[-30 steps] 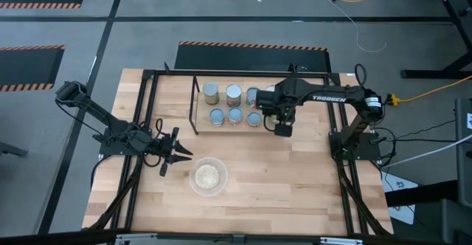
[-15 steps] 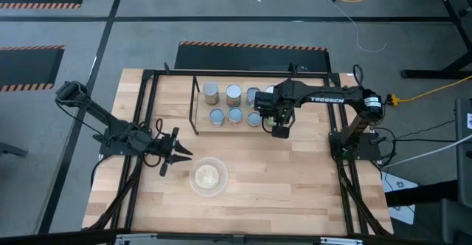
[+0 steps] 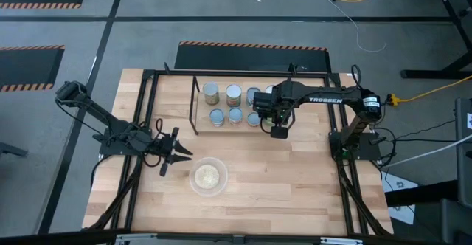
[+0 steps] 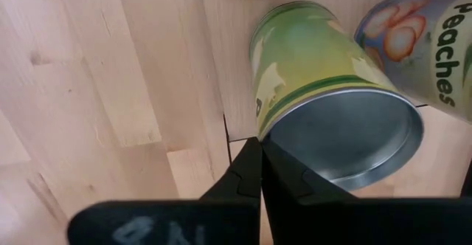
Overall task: Pick and place cans onto a shelf
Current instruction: Put the canned pears on the shelf
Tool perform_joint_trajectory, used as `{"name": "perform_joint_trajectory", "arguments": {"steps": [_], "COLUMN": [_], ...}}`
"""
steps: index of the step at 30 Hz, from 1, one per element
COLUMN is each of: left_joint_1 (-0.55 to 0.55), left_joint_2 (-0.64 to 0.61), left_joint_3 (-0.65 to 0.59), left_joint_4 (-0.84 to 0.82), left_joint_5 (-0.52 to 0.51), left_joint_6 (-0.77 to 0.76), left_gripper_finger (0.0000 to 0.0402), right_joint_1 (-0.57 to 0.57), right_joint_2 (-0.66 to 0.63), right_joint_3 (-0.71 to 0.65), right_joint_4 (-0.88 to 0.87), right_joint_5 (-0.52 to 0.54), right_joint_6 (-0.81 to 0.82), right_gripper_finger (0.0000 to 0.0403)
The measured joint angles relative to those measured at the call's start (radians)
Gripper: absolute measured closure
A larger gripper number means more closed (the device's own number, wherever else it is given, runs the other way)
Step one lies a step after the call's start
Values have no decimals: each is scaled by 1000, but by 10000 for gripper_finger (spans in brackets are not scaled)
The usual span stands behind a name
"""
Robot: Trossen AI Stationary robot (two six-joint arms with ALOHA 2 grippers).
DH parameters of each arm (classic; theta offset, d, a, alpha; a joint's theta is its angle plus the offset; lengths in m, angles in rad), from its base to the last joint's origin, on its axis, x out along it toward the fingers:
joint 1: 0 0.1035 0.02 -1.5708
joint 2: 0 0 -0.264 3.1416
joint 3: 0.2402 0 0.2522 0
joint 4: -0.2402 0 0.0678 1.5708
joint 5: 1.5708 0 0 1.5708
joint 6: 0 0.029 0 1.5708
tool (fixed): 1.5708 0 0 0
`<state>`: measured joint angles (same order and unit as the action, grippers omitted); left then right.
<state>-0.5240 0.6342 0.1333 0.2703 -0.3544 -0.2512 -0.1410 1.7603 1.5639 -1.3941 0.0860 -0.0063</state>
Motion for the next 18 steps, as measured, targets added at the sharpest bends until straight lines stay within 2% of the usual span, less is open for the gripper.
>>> {"name": "perform_joint_trajectory", "arguments": {"steps": [18], "left_joint_1": [0], "left_joint_2": [0], "left_joint_3": [0], "left_joint_4": [0], "left_joint_5": [0], "left_joint_6": [0], "left_gripper_finger": [325], "right_joint_1": [0], "right_joint_2": [0], "right_joint_3": [0], "right_joint_4": [9], "right_joint_5": [0], "right_joint_6": [-2], "right_gripper_finger": [392]}}
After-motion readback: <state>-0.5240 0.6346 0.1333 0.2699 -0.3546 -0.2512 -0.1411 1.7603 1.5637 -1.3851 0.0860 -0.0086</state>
